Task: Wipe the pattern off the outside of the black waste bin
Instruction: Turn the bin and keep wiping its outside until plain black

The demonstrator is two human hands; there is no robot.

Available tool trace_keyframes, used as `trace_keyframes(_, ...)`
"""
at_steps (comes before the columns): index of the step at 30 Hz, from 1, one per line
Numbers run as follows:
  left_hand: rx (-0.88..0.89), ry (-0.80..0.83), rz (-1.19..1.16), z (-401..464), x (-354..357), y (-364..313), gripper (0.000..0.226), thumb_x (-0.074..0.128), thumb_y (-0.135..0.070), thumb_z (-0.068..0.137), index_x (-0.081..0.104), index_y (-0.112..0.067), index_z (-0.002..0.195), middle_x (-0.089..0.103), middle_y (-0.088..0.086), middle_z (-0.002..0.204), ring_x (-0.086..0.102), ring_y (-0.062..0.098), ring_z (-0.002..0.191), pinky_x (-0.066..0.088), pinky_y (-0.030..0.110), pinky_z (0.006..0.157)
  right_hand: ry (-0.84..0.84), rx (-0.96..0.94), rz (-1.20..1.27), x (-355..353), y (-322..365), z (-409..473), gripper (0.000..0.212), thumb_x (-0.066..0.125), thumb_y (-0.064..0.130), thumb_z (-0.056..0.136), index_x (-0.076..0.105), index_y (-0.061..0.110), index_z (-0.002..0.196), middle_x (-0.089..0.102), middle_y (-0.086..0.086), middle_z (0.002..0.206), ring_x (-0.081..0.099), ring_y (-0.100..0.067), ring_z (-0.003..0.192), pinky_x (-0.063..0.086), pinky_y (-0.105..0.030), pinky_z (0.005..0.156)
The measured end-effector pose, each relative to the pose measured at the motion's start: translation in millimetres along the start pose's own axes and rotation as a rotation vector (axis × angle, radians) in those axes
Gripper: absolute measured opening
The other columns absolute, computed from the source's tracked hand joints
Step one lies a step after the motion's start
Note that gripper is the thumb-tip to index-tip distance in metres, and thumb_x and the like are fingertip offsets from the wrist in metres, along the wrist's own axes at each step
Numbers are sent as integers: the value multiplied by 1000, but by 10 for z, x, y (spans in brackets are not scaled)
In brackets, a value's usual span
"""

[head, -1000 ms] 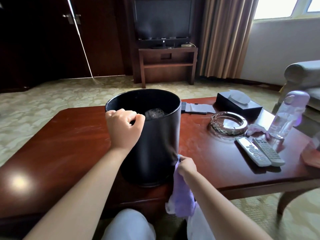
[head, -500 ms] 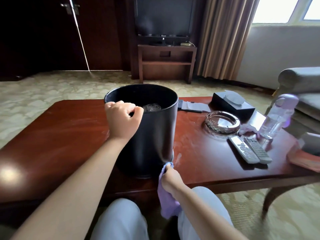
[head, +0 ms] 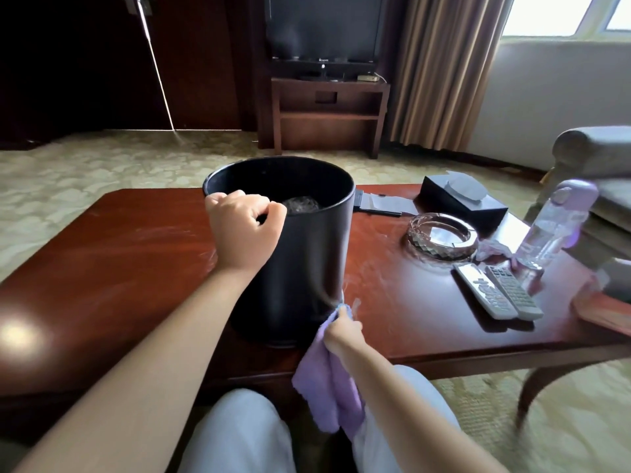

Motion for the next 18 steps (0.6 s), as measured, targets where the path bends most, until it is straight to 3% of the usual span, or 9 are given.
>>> trace_keyframes(3,-4,5,15,6,5,4,38,41,-21,76,15,-25,49,16,-7,41,28,17,43,19,32,62,0,32,-22,-93,-64,182,39,35,11,92,37,10,131,38,-14,136,46,-30,116,37,-30,95)
trace_keyframes(6,-6,6,24,3,10,-5,37,42,-21,75,17,-24,48,11,-8,42,28,18,43,19,32,61,-42,-39,-55,84,-74,-49,48,31,14,93,24,13,141,37,-13,132,53,-33,104,41,-35,90)
trace_keyframes(11,-26,31,54,6,17,6,35,41,-23,75,21,-22,46,14,-8,41,30,18,45,18,31,62,-73,-185,-216,528,83,-538,62,29,7,96,-6,-3,146,17,-18,148,47,-31,123,40,-33,96)
trace_keyframes(18,-55,53,29,7,3,11,35,39,-25,74,19,-22,46,15,-7,40,29,17,45,17,29,62,-43,-120,-85,547,114,-479,65,34,6,94,-4,-3,146,22,-16,143,51,-35,118,41,-34,92)
Point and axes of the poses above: each hand's wrist, its own z-axis towards the middle knuckle, its own x-axis out of the palm, y = z × x, the point moved 7 cm from there along z, towards the middle knuckle
